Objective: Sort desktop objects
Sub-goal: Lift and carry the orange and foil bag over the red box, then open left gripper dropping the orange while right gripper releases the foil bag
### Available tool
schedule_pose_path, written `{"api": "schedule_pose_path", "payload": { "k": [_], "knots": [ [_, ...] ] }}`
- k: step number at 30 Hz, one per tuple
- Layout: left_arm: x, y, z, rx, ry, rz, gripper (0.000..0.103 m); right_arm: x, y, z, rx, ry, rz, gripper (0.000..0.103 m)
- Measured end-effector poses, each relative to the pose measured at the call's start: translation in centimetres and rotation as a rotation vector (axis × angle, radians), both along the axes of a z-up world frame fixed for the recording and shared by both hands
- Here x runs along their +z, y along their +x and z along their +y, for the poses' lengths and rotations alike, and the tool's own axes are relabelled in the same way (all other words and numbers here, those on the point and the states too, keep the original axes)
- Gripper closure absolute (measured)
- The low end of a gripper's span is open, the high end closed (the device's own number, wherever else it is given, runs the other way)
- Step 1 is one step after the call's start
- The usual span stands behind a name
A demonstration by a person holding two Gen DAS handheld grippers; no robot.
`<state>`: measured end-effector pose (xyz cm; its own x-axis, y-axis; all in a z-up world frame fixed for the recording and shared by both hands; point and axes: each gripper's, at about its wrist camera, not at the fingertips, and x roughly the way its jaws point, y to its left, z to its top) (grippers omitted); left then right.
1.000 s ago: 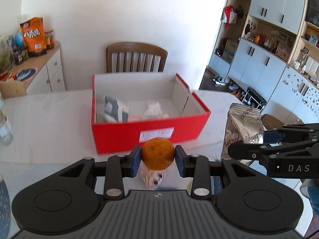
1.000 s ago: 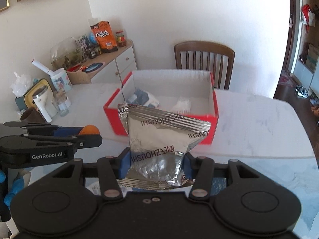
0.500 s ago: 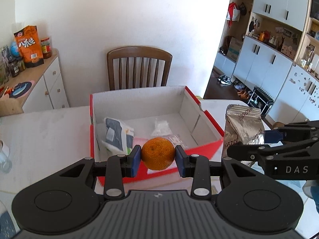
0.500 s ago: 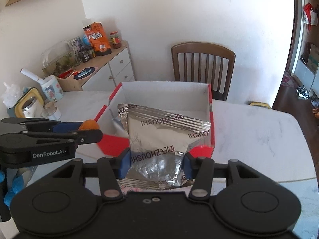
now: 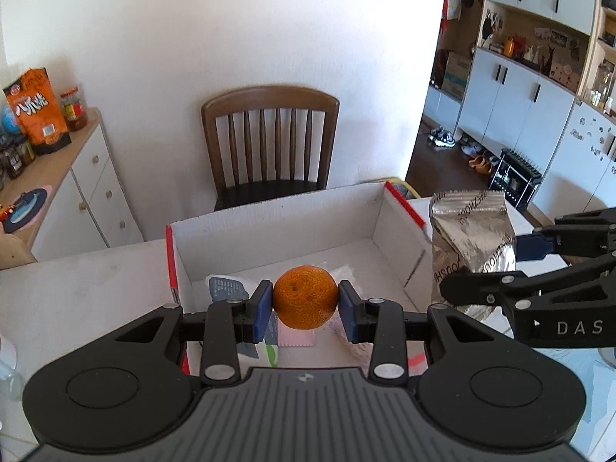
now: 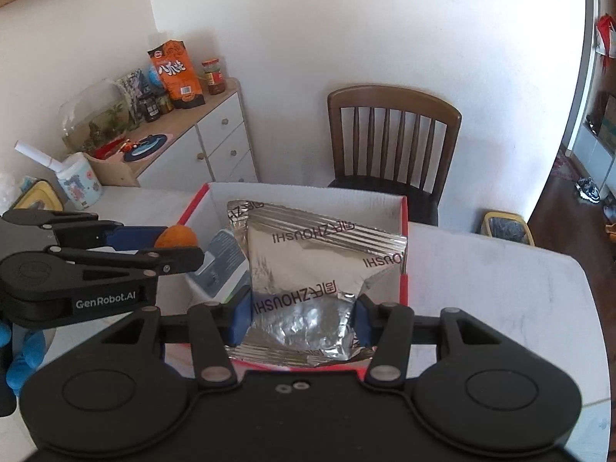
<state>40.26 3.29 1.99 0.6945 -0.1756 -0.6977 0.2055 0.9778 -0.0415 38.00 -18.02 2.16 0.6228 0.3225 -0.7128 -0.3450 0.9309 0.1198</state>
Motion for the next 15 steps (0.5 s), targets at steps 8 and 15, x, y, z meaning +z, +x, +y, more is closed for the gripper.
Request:
{"api": "schedule_pose_path", "payload": {
  "k": [8,15],
  "knots": [
    [-3.5,4.0,0.1,0.006,0.012,0.102,0.068,-2.6,4.5,0.9,0.009,-0.037,0.034,0.052],
    [-6.4,6.4,-0.7,-0.031,0.066,0.183,0.068,-5.1,7.5,2.3,0.081,-0.1,0.137,0.052]
  ]
}}
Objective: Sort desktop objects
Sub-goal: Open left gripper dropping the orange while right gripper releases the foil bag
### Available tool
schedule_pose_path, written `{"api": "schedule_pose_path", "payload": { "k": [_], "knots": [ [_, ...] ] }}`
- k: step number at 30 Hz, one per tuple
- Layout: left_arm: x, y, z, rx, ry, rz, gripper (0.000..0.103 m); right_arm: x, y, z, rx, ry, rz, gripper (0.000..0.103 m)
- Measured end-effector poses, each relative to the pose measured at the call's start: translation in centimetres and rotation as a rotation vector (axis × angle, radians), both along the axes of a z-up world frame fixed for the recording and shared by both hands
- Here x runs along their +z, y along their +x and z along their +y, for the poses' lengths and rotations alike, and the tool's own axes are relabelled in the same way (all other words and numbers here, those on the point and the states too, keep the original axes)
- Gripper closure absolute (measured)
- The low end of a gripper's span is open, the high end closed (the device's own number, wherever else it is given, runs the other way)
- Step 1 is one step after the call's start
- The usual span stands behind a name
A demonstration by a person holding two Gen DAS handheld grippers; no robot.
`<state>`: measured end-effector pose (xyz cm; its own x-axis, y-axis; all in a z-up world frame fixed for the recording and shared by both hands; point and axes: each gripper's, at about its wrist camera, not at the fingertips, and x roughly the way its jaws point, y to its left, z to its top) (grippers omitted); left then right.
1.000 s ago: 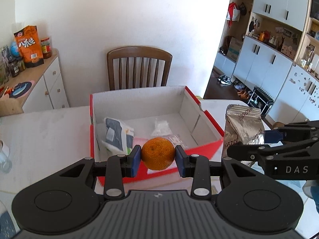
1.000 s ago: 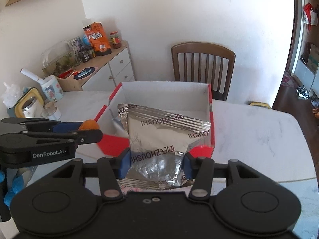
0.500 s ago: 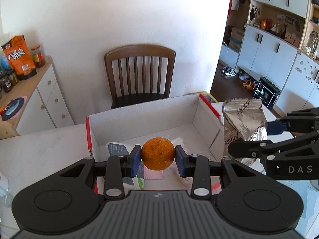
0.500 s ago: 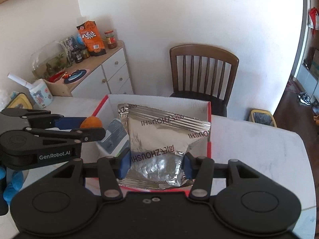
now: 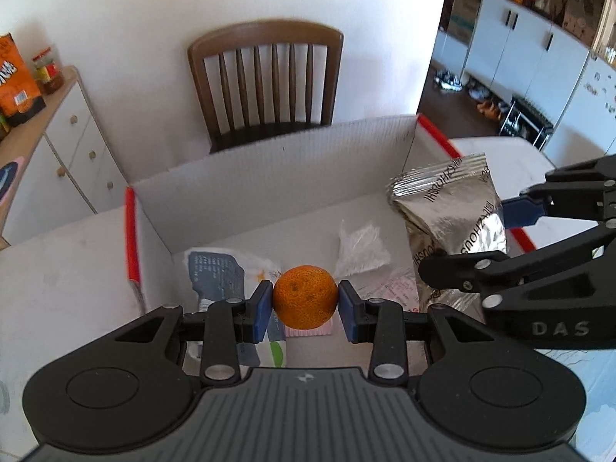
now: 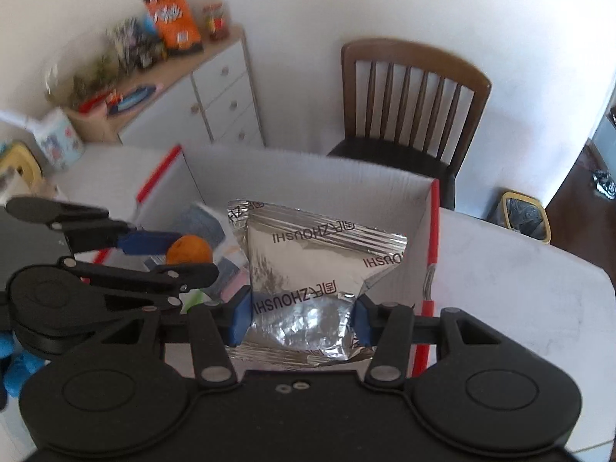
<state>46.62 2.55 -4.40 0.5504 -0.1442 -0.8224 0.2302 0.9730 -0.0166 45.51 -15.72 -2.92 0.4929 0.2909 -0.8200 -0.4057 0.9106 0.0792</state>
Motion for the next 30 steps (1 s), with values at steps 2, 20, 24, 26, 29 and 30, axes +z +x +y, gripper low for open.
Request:
{"api": "schedule_pose_path", "payload": {
  "k": [2,20,24,26,29,30],
  "knots": [
    [-0.6,0.7,-0.1,-0.001,-0.003,0.027,0.068,-0.8,0.6,0.3,0.003,-0.032,0.006,0.052],
    [-5.0,4.8,-0.6,-0.058,0.038,0.202,0.067,-4.9,3.3,1.0,0.07,-0.129,0.069,0.051],
    [-5.3,4.9,-0.7,-0.062,0.048,0.209,0.067,-5.1,3.7,1.1,0.07,-0.13,0.073,0.05],
    [-5.4,4.6,-0.5,-0.06,0.048,0.213,0.067,-5.2,3.7,1.1,0.074,-0.132,0.068,0.049],
    [-5.2,4.4,-0.2,-0.046,0.027,0.205,0.067,-5.3,3.8,1.1,0.064,-0.144,0.058,0.041],
    [-5.0,4.3,-0.1,-0.043,0.021,0.201,0.067,-5.3,3.9,1.0,0.057,-0.143,0.056,0.038]
  ]
}}
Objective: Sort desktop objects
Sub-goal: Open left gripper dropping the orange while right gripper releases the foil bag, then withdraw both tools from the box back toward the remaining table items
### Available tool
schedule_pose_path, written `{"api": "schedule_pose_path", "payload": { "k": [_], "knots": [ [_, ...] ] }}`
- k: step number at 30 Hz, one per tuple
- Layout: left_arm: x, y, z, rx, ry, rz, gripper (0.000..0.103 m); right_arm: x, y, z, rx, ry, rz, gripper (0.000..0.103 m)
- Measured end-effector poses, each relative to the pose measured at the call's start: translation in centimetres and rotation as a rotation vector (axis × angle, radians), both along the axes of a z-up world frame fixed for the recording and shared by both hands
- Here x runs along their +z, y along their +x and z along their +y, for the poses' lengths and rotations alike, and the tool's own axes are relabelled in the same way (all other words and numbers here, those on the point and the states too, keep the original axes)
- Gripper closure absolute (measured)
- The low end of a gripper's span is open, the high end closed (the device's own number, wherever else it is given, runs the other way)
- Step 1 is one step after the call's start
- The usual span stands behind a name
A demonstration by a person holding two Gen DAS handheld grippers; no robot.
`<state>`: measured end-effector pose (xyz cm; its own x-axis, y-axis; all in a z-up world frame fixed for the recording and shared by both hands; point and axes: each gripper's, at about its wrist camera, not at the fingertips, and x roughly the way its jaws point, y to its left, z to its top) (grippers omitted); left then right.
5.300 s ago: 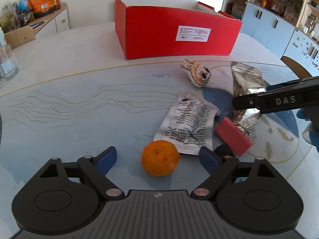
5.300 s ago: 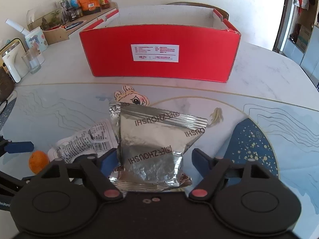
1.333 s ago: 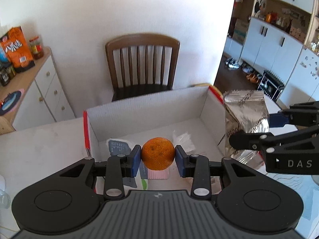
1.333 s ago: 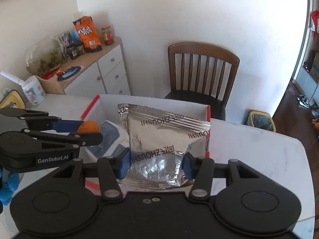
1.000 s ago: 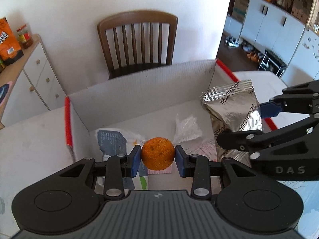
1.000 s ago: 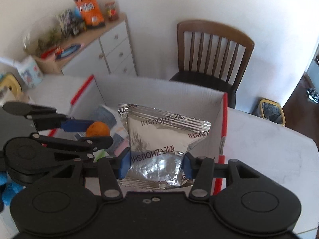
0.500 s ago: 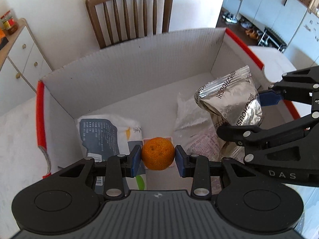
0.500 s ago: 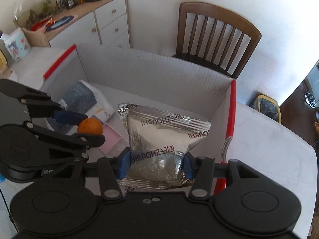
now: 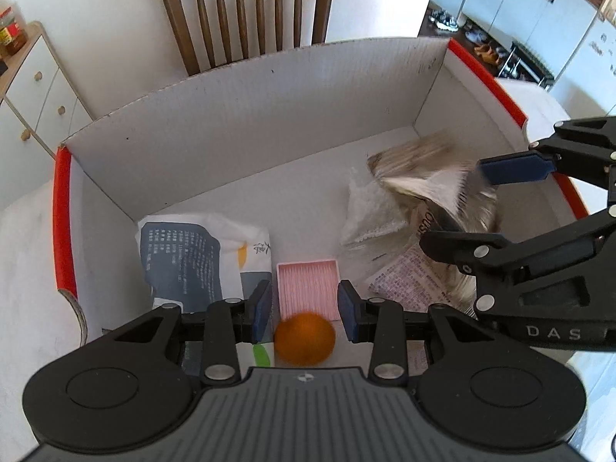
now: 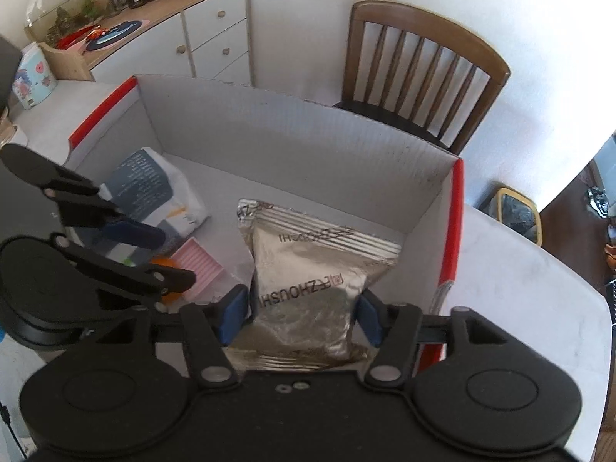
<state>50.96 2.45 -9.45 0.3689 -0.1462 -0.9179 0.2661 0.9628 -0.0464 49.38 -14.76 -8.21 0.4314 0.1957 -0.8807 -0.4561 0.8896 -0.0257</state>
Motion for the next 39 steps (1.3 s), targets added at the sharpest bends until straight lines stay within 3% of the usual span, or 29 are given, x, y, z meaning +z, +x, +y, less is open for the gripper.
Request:
{"api": "schedule_pose_path", "payload": {
  "k": [14,26,39],
  "knots": [
    [3.6,-3.5,0.3,0.029,-0.027,-0.072,0.067,3.0,-2.5,-1.3,0.007,0.044,-0.044,0.033],
    [8.7,-9.0,-0.2,0.017,-0.08,-0.164,0.067,7.3,-7.7,-2.1,0.034,0.117,-0.088,0.028],
    [11.7,-15.2,0.2,-0.003,-0.093,-0.241,0.067,9.5,-13.8,-2.2,0.062,0.154,-0.095,0.024]
  ]
}}
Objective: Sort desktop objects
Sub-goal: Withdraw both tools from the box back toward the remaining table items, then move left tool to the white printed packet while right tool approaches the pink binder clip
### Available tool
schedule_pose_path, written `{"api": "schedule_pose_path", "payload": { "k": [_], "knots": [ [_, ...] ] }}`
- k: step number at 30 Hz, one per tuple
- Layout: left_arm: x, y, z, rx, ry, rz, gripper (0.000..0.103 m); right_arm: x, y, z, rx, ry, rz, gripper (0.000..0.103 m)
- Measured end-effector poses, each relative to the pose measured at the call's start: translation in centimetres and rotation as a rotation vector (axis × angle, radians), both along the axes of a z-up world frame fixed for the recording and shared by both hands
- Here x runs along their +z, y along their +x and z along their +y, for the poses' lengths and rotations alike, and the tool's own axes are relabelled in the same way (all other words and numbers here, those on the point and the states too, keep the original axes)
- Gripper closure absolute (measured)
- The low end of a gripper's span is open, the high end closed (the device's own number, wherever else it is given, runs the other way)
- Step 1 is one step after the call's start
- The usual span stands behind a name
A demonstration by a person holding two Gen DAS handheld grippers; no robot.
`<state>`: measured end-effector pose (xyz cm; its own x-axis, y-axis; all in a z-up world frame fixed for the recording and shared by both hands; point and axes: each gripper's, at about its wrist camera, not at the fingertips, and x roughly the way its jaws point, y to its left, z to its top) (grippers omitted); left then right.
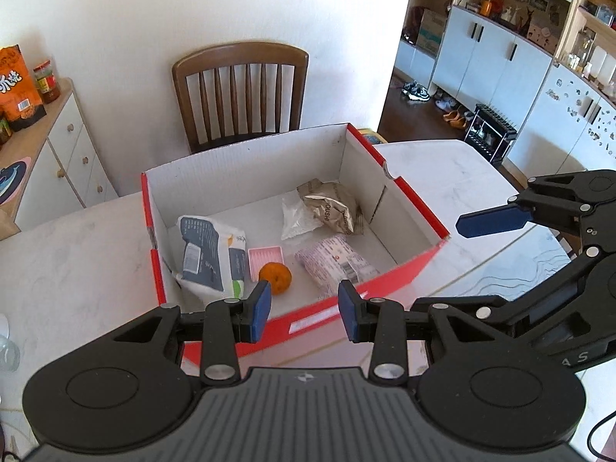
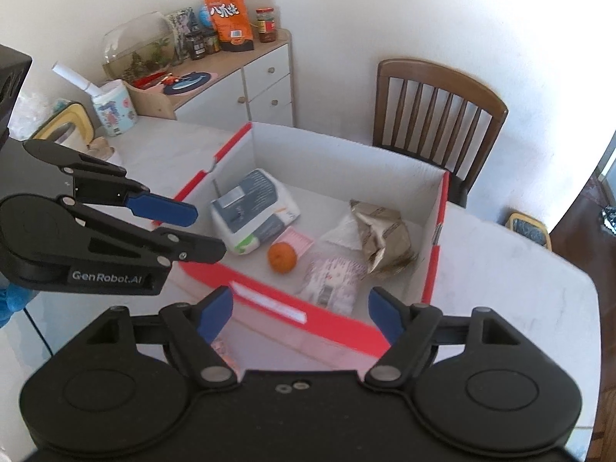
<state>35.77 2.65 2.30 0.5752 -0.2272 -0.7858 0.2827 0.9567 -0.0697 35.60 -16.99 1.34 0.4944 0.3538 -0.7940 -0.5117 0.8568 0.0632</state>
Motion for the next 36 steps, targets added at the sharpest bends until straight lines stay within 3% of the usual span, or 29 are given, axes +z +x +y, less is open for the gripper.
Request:
{"api": "schedule_pose_path", "payload": {
  "k": [18,36],
  "knots": [
    [0.6,-7.2,2.2,0.024,0.019,-0.085,0.067,0.6,-7.2,1.5,0.045,0.044,-0.038,0.014],
    [-4.5,-14.9,2.9,0.002,0.032,-0.073,0.062,-3.0,-13.1,2.2,0.046,0.01,-0.06,0.016]
  ]
}}
